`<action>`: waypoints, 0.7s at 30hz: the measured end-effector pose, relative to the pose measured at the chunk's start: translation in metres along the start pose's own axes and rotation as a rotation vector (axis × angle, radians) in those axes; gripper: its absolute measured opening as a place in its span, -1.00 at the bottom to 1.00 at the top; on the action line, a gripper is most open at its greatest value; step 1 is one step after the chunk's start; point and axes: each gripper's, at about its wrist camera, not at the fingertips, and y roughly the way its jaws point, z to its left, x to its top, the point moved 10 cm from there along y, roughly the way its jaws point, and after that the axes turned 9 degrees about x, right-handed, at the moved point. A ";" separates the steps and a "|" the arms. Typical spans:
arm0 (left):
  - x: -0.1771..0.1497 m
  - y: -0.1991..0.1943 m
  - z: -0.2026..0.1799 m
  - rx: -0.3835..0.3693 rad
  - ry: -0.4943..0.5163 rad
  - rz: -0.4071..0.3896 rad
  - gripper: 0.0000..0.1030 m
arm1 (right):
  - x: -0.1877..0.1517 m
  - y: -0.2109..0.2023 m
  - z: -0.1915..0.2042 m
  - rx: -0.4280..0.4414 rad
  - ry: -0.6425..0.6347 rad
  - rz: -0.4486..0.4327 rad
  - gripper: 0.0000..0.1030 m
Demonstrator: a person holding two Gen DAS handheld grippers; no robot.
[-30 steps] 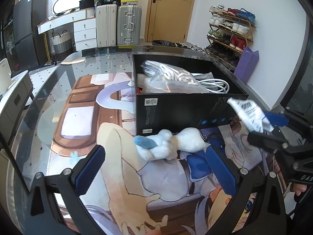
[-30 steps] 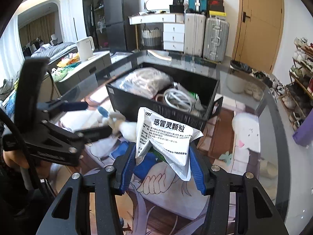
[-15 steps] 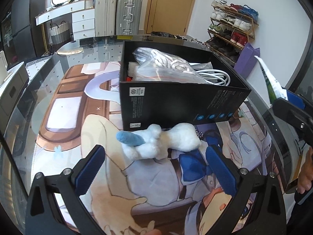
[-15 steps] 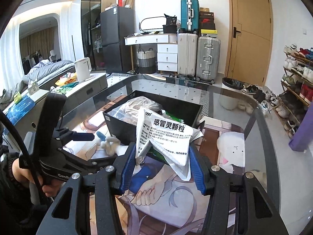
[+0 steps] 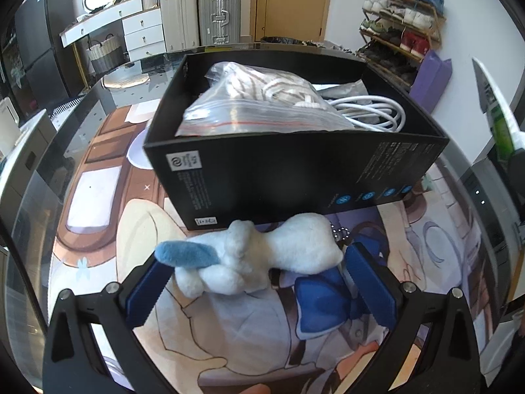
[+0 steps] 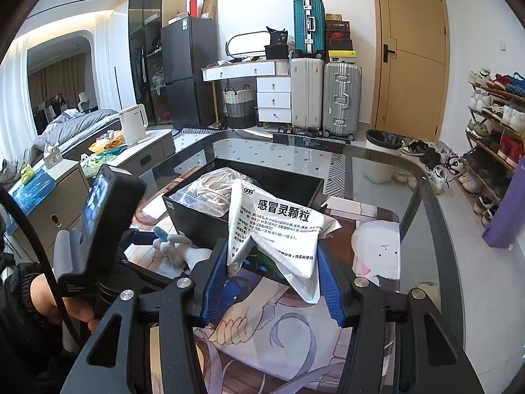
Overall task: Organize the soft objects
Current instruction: 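Grasp the white plush toy with the left gripper while the right lifts the silver packet, then carry the plush toy and silver packet over the black box with both grippers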
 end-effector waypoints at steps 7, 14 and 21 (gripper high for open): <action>0.000 0.004 -0.003 0.037 0.022 0.012 1.00 | 0.000 0.001 -0.001 0.000 0.003 0.001 0.02; 0.003 0.001 -0.009 0.026 0.037 -0.004 0.79 | 0.000 0.002 -0.003 0.004 0.003 0.002 0.02; -0.005 -0.010 -0.008 0.007 0.056 -0.028 0.76 | -0.001 0.004 -0.001 0.005 0.001 0.001 0.02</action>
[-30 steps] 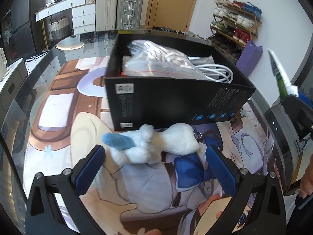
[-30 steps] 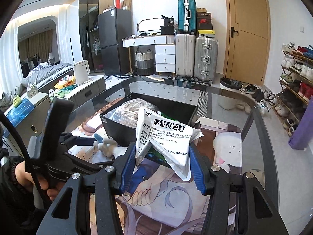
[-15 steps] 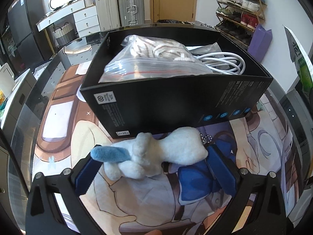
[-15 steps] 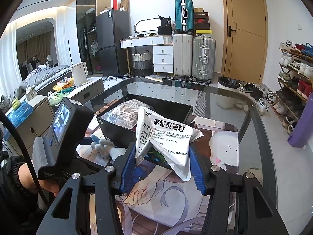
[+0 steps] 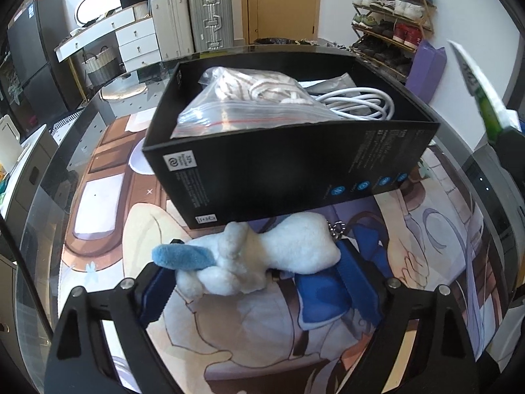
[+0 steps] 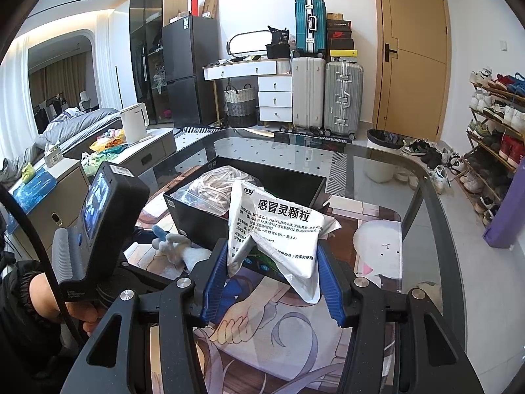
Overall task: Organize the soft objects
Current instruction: 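Carry the plush toy and silver packet over the black box with both grippers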
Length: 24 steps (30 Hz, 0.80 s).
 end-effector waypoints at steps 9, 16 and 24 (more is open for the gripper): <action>0.004 -0.037 0.013 -0.043 -0.023 -0.100 0.76 | 0.001 0.005 0.002 0.010 0.001 -0.004 0.02; 0.016 -0.065 0.019 -0.073 -0.023 -0.180 0.76 | 0.003 0.003 0.005 0.017 0.002 -0.021 0.02; 0.035 -0.076 0.031 -0.089 -0.053 -0.221 0.76 | 0.005 0.001 0.008 0.024 0.001 -0.044 0.02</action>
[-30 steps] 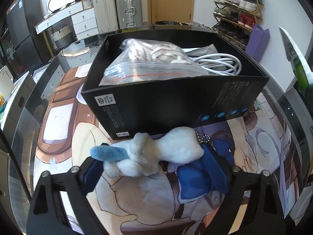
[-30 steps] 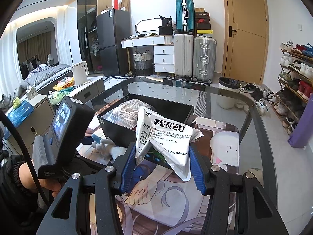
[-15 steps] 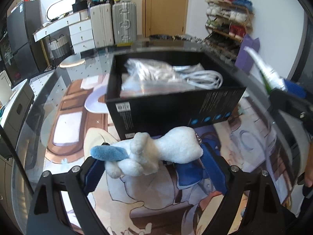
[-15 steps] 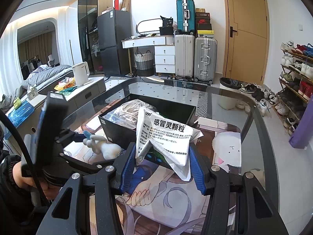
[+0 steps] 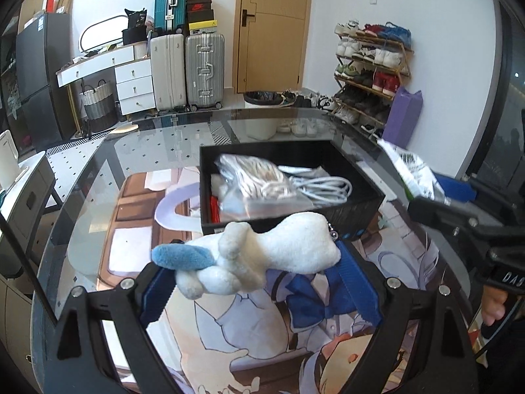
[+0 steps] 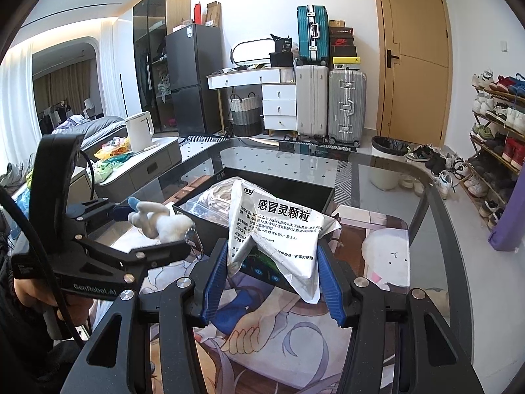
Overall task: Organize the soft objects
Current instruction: 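Carry the plush toy and silver packet over the black box with both grippers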
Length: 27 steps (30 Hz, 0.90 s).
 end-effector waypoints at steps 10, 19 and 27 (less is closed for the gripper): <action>0.025 -0.006 0.005 -0.012 -0.029 -0.050 0.76 | 0.010 0.009 -0.003 0.005 -0.015 -0.010 0.02; 0.038 0.008 0.007 -0.007 -0.051 -0.049 0.76 | 0.022 0.026 -0.009 0.044 -0.025 -0.030 0.02; 0.042 0.021 0.009 -0.004 -0.065 -0.034 0.76 | 0.024 0.041 -0.014 0.048 -0.021 -0.010 0.02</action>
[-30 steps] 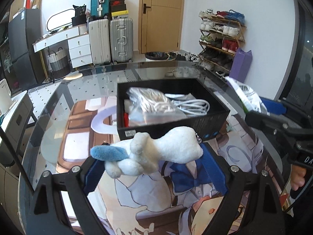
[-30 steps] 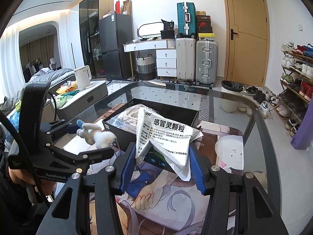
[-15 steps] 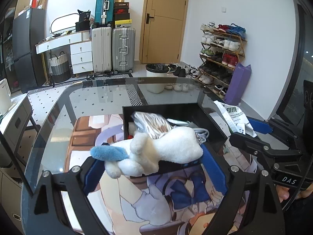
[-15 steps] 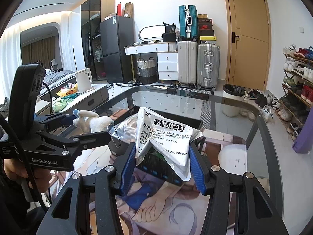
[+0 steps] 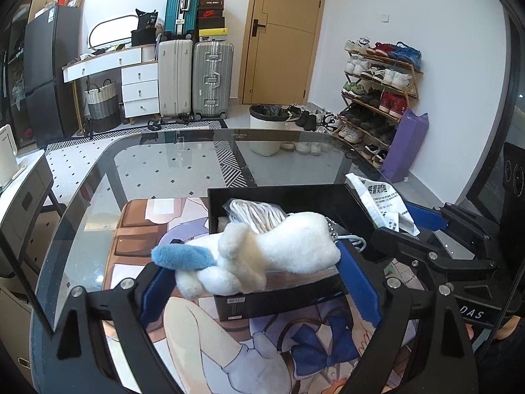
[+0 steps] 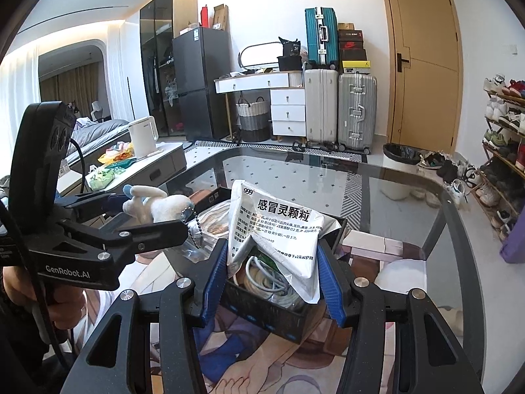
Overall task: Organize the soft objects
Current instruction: 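Carry the plush toy and silver packet over the black box with both grippers, then lower the plush toy and silver packet into the box and open both grippers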
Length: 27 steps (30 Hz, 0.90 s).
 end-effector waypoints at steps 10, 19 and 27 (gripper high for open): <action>0.003 0.014 0.002 0.010 -0.027 0.013 0.76 | 0.008 0.025 -0.007 0.009 -0.007 0.027 0.02; -0.003 0.034 0.003 0.042 -0.009 0.034 0.77 | 0.006 0.041 -0.021 -0.014 -0.006 0.051 0.02; -0.005 0.039 -0.001 0.040 0.011 0.034 0.77 | 0.002 0.056 -0.026 -0.018 -0.018 0.084 0.02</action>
